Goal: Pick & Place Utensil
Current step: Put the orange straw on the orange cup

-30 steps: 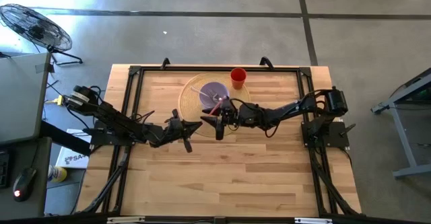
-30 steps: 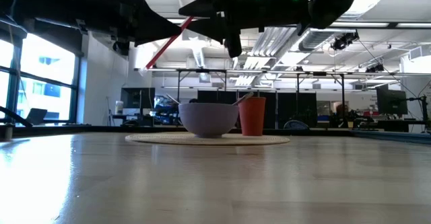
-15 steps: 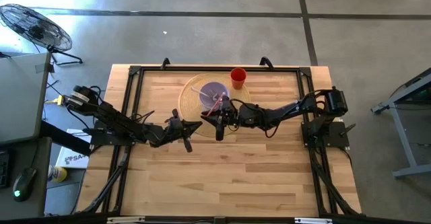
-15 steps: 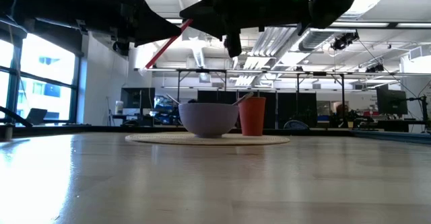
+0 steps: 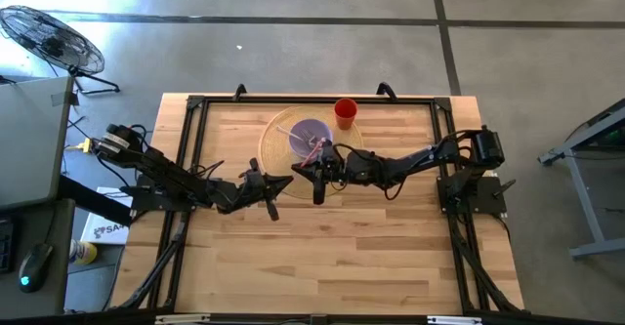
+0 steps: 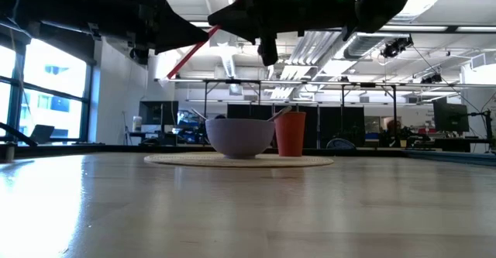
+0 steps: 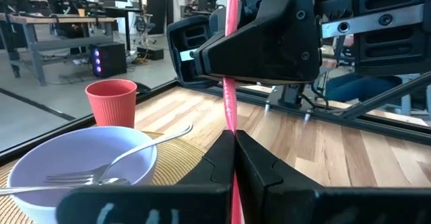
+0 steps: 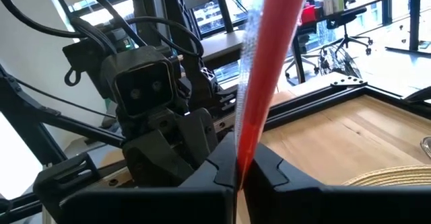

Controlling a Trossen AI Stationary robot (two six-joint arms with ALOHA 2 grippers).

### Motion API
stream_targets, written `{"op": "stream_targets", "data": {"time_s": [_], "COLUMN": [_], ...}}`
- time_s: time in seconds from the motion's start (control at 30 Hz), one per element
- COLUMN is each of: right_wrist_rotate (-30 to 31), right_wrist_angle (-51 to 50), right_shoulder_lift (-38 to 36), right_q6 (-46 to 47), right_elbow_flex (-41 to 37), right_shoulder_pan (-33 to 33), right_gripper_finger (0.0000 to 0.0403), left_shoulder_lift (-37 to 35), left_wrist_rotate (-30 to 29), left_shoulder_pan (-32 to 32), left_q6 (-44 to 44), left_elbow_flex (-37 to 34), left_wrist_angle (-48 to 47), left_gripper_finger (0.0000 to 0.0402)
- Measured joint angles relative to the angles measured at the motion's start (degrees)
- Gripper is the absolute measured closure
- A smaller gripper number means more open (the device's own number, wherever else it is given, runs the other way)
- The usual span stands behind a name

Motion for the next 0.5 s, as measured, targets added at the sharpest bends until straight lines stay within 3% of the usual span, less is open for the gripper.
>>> {"op": "stream_targets", "data": {"time_s": [0.2, 0.33, 0.5], "right_wrist_rotate": [-0.5, -1.3, 0.8], "right_wrist_angle": [-0.4, -3.7, -10.6], "right_shoulder_lift": [0.0, -2.2, -8.5], "right_q6": [0.5, 0.3, -4.5], "right_elbow_flex": [0.0, 0.0, 0.0], "right_shoulder_pan": [-0.5, -1.8, -5.2], "right_gripper_finger": [0.04, 0.0401, 0.0399], "left_shoulder_lift": [-0.2, -2.6, -9.0], "left_wrist_rotate": [0.0, -0.5, -6.7], "left_shoulder_pan": [0.0, -1.4, -6.1], "left_q6": [0.1, 0.4, 0.6], "left_elbow_flex": [0.0, 0.0, 0.0], "left_wrist_angle": [-0.6, -5.4, -16.5], "left_gripper_finger": [0.0383, 0.0337, 0.0274]}}
